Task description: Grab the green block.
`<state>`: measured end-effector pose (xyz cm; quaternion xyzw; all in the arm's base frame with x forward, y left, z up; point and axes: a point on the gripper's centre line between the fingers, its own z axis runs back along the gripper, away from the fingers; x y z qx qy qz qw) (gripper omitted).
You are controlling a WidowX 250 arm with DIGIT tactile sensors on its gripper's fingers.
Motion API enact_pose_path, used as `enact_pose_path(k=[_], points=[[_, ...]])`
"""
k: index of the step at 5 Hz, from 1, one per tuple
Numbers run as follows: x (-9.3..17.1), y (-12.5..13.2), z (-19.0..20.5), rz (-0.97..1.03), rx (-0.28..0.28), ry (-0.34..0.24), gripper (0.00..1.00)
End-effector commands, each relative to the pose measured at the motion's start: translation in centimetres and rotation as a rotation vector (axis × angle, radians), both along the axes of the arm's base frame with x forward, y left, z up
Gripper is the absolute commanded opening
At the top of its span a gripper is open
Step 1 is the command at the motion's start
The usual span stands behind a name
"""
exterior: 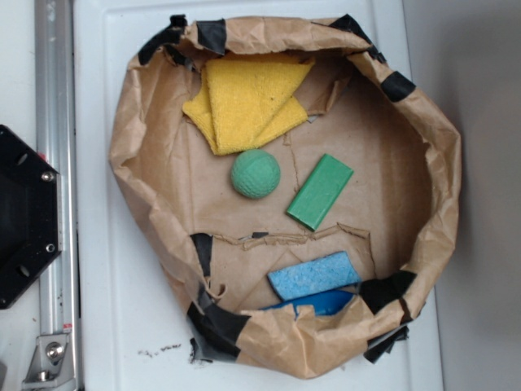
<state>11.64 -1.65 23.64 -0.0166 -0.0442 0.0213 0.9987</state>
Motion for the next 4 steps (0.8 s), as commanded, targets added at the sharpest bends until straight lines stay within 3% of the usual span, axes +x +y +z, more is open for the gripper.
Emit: enact_pose_path(k=[1,2,3,4], points=[[0.0,0.0,0.0,0.000,0.000,0.000,1.00],[5.0,0.9,-2.1,0.144,0.074,-0.031,1.00],[10.0,1.7,-4.3,0.247,0.053,-0.089,1.00],[13.1,2.1,-8.0,0.499,-0.007,-0.179,1.00]])
